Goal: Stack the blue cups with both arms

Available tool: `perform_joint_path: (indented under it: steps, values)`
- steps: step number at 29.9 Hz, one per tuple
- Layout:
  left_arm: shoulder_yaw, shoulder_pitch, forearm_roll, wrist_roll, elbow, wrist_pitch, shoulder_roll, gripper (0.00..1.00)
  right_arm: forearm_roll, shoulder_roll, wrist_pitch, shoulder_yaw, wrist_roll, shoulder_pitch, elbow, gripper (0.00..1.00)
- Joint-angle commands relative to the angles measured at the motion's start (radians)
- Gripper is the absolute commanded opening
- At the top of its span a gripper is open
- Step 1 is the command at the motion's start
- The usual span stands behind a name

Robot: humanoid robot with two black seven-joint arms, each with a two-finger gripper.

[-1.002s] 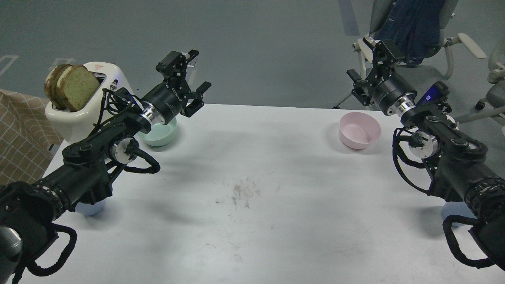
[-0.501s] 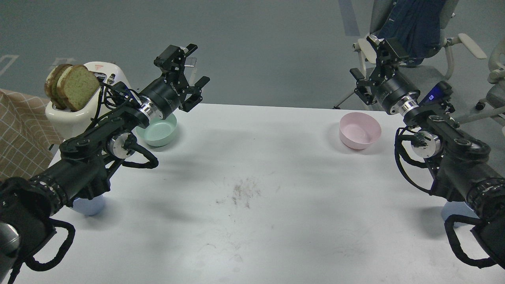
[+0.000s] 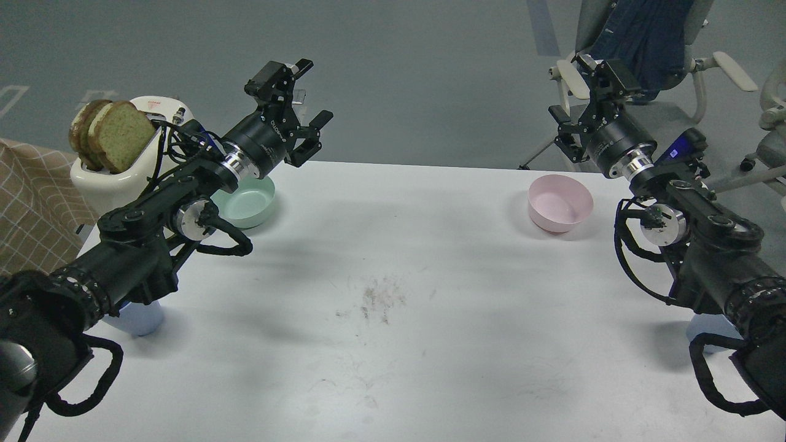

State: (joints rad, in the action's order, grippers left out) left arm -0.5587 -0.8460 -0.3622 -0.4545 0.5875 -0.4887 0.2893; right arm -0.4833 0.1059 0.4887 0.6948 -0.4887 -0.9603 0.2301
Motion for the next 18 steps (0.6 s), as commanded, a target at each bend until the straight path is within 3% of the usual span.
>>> perform_joint_path:
  steps: [1, 12, 14, 18]
  values:
    - [0.002, -0.001, -0.004, -0.007, 0.0, 0.0, -0.001, 0.98, 0.0, 0.0, 0.0, 0.0, 0.0, 0.0, 0.0, 1.0]
    - [0.002, -0.001, -0.001, -0.01, 0.006, 0.0, -0.002, 0.98, 0.0, 0.0, 0.0, 0.0, 0.0, -0.002, 0.002, 1.0]
    - [0.002, -0.001, -0.001, -0.034, 0.006, 0.0, -0.002, 0.98, 0.0, 0.0, 0.0, 0.0, 0.0, -0.002, 0.002, 1.0]
    - [0.003, -0.007, -0.004, -0.034, 0.006, 0.0, -0.001, 0.98, 0.0, 0.0, 0.0, 0.0, 0.0, -0.005, 0.0, 1.0]
